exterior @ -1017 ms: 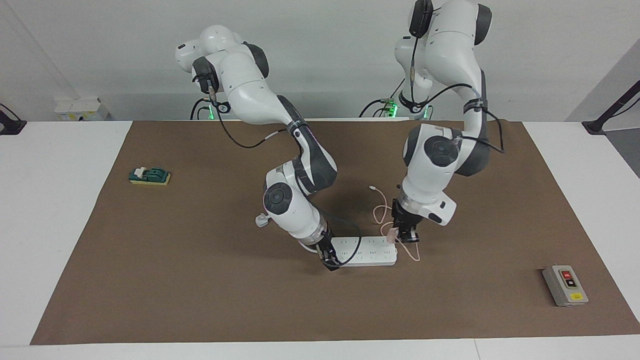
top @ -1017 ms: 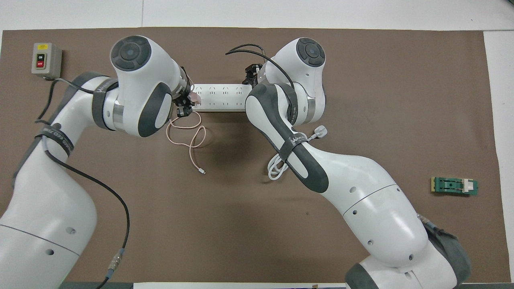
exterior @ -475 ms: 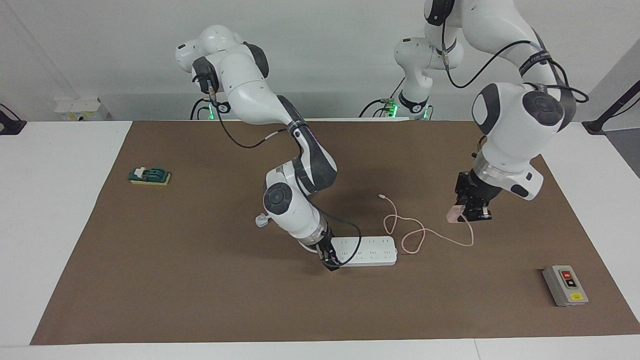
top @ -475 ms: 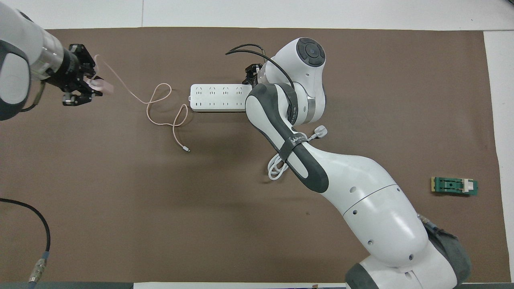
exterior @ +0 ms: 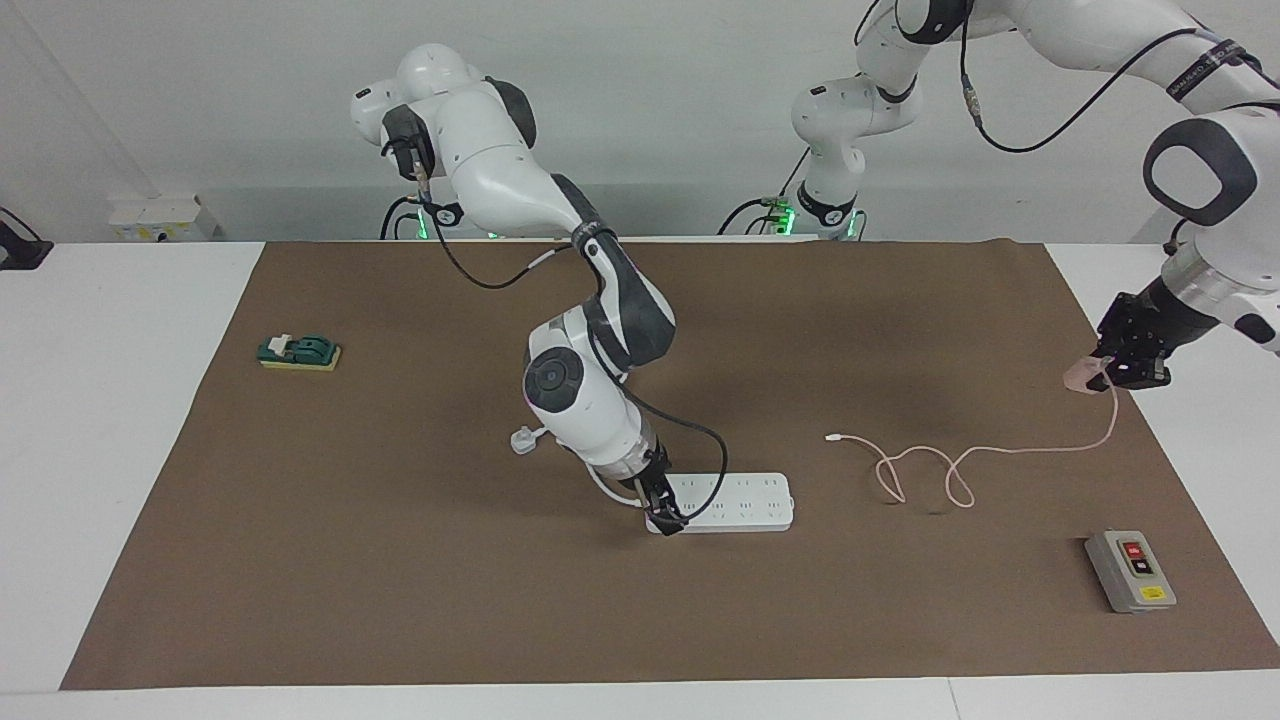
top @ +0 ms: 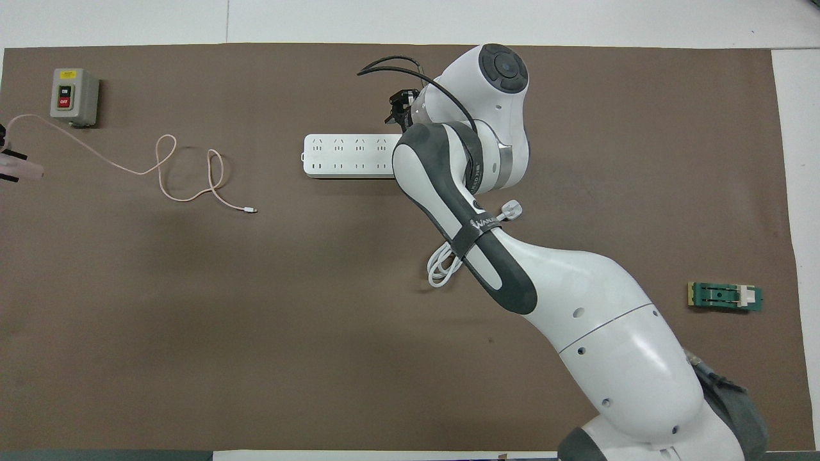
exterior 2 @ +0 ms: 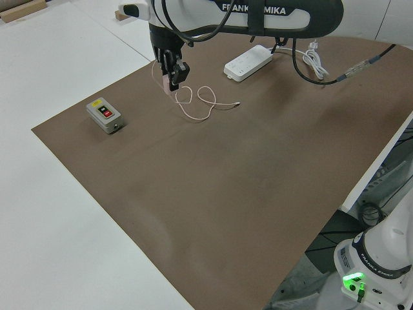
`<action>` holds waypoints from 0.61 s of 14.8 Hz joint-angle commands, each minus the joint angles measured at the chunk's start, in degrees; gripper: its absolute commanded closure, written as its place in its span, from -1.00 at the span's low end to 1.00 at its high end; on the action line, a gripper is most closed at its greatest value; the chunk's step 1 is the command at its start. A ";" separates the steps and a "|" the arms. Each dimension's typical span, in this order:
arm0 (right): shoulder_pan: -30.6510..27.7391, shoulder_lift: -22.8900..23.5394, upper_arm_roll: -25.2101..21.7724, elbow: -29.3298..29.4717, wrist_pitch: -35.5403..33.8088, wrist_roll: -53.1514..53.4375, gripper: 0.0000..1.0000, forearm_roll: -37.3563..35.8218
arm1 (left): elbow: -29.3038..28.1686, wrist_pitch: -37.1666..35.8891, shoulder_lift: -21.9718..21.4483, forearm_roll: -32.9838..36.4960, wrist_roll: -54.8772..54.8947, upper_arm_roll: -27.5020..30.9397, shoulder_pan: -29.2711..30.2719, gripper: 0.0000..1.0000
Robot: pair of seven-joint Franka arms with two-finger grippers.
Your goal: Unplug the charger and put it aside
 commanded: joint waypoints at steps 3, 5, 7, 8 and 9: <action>-2.37 -7.77 -1.51 -1.46 -8.63 -3.42 -1.00 -3.88 | -12.00 5.12 -6.01 1.35 10.83 -0.66 -0.67 1.00; -3.95 -10.76 -1.59 -1.46 -13.28 -8.25 -1.00 -5.03 | -17.28 6.73 -8.21 1.35 11.26 -0.75 -1.47 0.74; -6.24 -14.36 -1.59 -1.90 -18.03 -15.00 -1.00 -6.87 | -17.74 5.77 -8.74 1.35 11.53 -0.84 -1.65 -0.99; -7.38 -16.29 -1.51 -2.60 -19.79 -19.04 -1.00 -7.49 | -17.04 5.33 -8.66 1.44 11.61 -0.84 -1.91 -1.00; -10.09 -19.79 -1.59 -3.82 -22.94 -27.87 -1.00 -8.19 | -15.38 4.02 -8.40 1.44 12.22 -1.10 -2.17 -1.00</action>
